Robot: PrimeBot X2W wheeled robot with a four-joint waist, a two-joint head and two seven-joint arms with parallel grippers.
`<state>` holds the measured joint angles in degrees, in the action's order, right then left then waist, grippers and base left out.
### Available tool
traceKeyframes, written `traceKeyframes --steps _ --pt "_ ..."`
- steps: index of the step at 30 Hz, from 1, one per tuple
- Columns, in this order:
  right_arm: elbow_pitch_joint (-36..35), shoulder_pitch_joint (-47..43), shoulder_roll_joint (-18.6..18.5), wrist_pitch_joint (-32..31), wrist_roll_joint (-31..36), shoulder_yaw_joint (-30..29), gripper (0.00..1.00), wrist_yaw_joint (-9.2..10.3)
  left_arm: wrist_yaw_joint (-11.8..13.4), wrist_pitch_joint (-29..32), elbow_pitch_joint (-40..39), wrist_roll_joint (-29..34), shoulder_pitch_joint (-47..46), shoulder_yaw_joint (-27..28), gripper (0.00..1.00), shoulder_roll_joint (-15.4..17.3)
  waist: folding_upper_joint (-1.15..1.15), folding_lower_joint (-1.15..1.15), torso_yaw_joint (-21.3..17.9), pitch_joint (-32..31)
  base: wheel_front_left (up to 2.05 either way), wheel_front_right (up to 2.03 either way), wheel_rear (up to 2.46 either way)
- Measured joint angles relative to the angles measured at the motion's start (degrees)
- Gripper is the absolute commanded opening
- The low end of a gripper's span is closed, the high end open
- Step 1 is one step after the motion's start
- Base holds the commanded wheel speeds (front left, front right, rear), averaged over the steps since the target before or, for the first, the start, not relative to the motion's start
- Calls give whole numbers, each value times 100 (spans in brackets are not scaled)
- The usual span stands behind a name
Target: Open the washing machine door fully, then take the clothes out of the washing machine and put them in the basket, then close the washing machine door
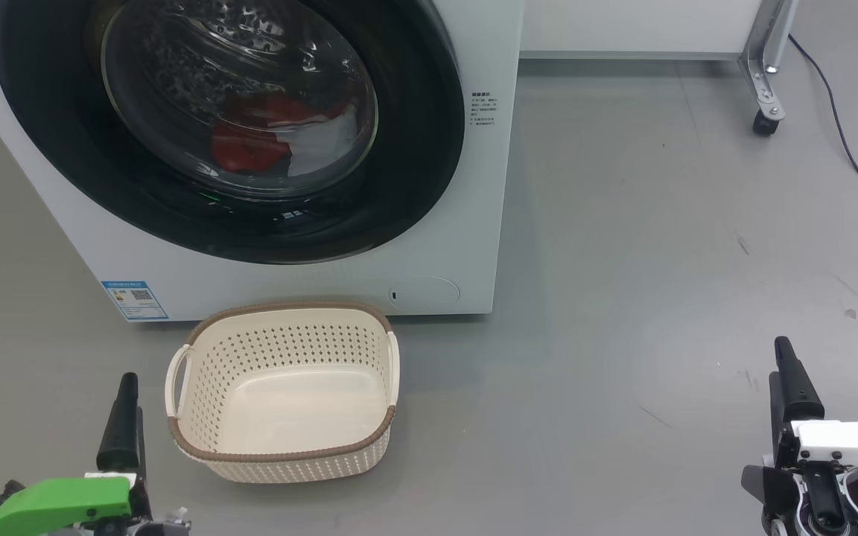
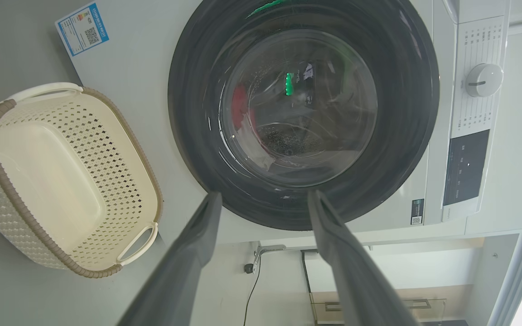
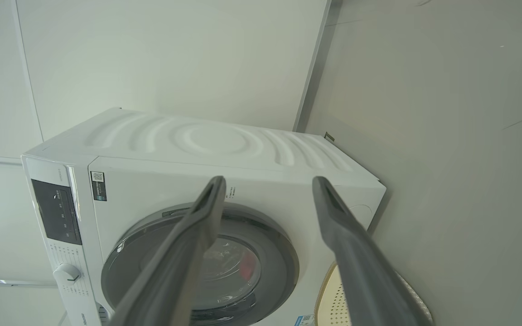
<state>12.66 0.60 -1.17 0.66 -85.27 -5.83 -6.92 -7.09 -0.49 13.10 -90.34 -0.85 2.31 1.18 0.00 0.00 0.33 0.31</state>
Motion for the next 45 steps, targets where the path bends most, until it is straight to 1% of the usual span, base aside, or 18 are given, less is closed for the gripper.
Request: traceKeyframes --steps 4,7,11,14,17,23,31,32,36,39,40,41,42,44,45 --pt "-168 14 -8 68 156 -13 100 0 0 -91 -129 75 -4 -7 100 2 0 0 12 -4 0 0 0" --pt "-275 19 -13 125 241 -69 100 0 0 -157 -255 316 -11 -22 100 15 0 0 22 -4 0 0 0" --pt "-411 54 -24 211 357 -86 100 0 0 -220 -419 431 -31 -37 100 40 0 0 37 2 0 0 0" --pt "-533 91 -26 269 500 -71 100 0 0 -271 -531 683 -38 -30 100 40 0 0 49 7 0 0 0" --pt "-649 134 -29 325 682 -23 100 -1 0 -349 -644 776 -41 -31 100 41 0 0 59 12 0 0 0" --pt "-810 134 -40 448 995 116 100 -1 0 -471 -814 1262 -46 -94 100 80 0 0 83 35 0 0 0" --pt "-896 131 -44 608 1927 294 100 -1 0 -623 -861 2137 -41 -283 100 234 0 0 112 62 0 0 0" --pt "-896 131 -44 608 1927 294 100 -1 0 -623 -861 2137 -41 -283 100 234 0 0 112 62 0 0 0" --pt "-899 127 -48 686 2365 372 100 2 0 -702 -899 2526 -38 -407 100 274 0 0 123 67 0 0 0" --pt "-900 125 -54 735 2672 431 100 58 0 -764 -936 2777 -38 -459 100 274 0 0 131 69 0 0 0" --pt "-901 125 -58 780 2887 461 100 60 0 -804 -944 2962 -37 -493 100 279 0 0 136 70 0 0 0" --pt "-901 125 -58 780 2887 461 100 60 0 -804 -944 2962 -37 -493 100 279 0 0 136 70 0 0 0" --pt "-901 124 -59 793 2983 475 100 71 0 -827 -945 3092 -35 -524 100 290 0 0 137 70 0 0 0" --pt "-901 123 -68 832 3209 508 100 147 0 -868 -943 3300 -34 -578 100 304 0 0 140 70 0 0 0" --pt "-901 123 -81 855 3341 534 100 154 0 -875 -940 3411 -32 -604 100 311 0 0 142 70 0 0 0"
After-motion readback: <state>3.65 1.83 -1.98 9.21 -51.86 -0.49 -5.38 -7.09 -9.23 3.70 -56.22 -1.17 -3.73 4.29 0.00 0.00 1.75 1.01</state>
